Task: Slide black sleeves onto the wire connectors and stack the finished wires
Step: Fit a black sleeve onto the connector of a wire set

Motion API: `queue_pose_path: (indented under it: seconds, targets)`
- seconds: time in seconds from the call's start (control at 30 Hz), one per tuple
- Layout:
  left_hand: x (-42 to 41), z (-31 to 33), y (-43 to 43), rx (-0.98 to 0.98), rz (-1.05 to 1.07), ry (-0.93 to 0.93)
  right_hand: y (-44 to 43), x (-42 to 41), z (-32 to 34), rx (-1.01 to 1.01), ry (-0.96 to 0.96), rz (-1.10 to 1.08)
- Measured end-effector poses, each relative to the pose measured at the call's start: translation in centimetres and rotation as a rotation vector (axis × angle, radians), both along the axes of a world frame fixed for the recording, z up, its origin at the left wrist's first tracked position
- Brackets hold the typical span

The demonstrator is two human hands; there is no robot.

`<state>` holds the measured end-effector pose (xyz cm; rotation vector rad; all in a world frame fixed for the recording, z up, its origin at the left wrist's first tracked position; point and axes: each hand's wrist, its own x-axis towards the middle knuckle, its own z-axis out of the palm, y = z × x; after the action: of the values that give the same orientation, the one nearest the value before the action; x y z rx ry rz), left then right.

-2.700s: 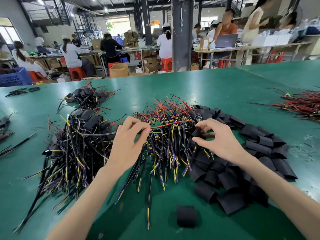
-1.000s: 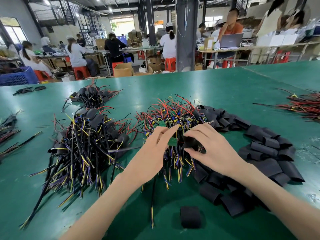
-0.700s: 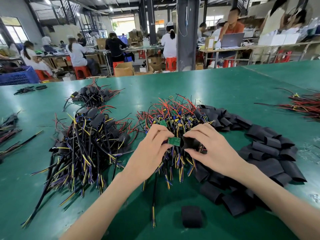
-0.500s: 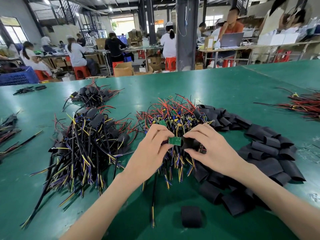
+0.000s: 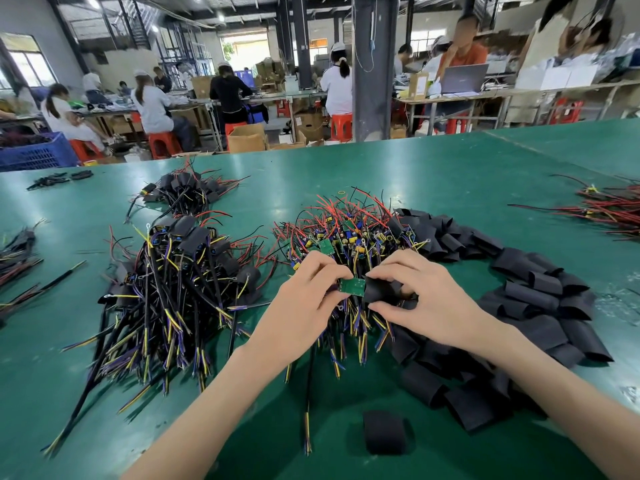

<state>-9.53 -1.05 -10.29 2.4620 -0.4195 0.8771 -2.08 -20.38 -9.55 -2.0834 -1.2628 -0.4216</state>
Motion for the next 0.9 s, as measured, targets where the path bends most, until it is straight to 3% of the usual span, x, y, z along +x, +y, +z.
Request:
queue_pose_path:
  seconds: [0.27,0.43,0.73,0.9]
  targets:
    - [-0.3,0.4,-0.2,0.119,-0.012,-0.014,-0.2,-0.1,0.7,0.022,0.147,0.044]
    - [-0.3,0.2,-0.3,0.08,-0.029,0.0,-0.1,-0.1,0.6,0.066,0.224,0.053]
    - [-0.5,-0.3,-1.3,-0.039,-0.043,0.039,0.6,-0.2,-0.7,0.027,-0.121,-0.038]
    - [-0.4,0.0,-1.4,-0.175,-0.06,0.005,0.7,0.0,-0.8,0.032,-0.203,-0.032]
